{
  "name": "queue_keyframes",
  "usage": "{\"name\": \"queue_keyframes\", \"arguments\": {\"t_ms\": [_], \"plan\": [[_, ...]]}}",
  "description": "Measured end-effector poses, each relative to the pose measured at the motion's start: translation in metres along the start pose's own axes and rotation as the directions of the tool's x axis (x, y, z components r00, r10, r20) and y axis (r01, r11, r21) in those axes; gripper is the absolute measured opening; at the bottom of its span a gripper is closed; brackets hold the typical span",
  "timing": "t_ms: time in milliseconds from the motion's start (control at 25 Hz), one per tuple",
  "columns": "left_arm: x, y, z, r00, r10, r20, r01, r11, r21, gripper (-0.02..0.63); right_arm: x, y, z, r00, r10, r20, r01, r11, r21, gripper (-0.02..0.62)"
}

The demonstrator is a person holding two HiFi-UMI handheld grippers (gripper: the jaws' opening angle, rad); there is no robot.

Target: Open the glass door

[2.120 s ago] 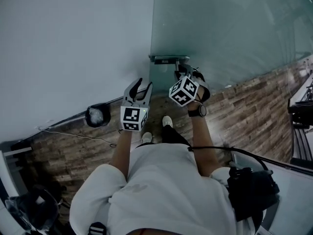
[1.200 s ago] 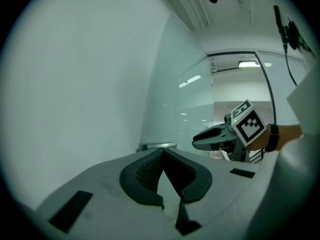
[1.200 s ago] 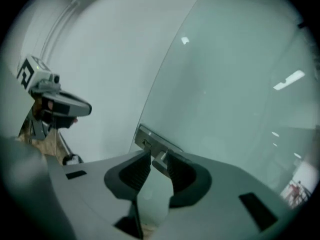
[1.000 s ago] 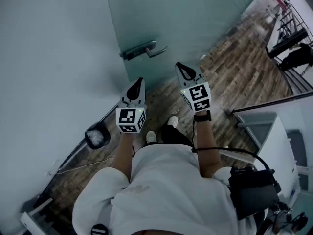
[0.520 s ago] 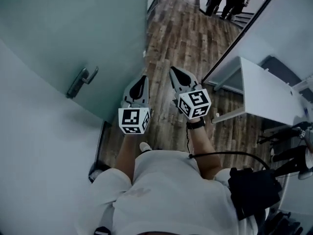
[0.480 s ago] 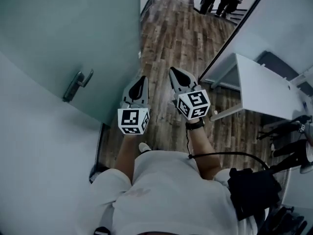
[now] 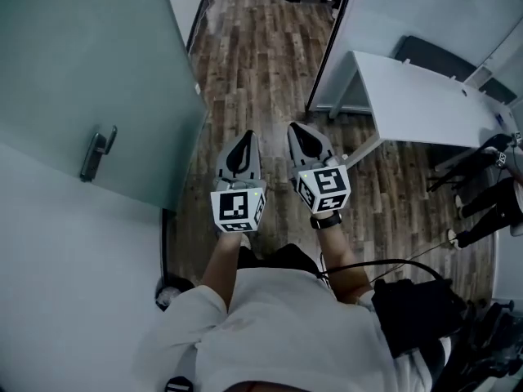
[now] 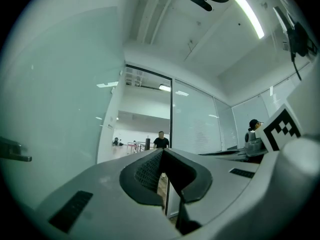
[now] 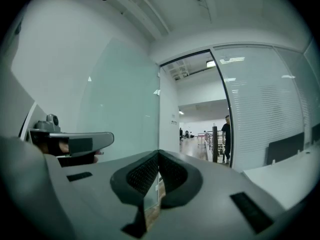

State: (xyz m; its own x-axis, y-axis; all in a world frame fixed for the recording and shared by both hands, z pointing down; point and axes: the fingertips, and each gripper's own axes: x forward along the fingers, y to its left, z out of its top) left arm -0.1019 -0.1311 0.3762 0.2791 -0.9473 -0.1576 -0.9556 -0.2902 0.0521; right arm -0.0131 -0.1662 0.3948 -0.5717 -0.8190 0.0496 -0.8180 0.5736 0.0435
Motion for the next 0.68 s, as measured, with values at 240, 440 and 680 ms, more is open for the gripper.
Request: {"name": "queue_keyframes", "arguments": {"t_ms": [240, 440, 680], "plan": [[-0.058, 0.011, 0.009, 1.0, -0.017, -0.01, 0.017, 1.0, 0.011, 0.003, -0.044, 0.047, -0.007, 0.997, -0.078, 0.022, 0.077, 0.996, 0.052, 0.003], [-0.058, 0.029, 0.023, 0.999, -0.029, -0.029, 0.029, 0.999, 0.025, 0.003, -0.034, 0.066, 0.013, 0.997, -0.073, 0.023, 0.072, 0.995, 0.065, 0.003], [-0.065, 0.043, 0.05, 0.999, -0.037, 0.005, 0.037, 0.999, 0.029, 0.003, -0.023, 0.084, 0.044, 0.998, -0.05, 0.041, 0.049, 0.999, 0.017, 0.003]]}}
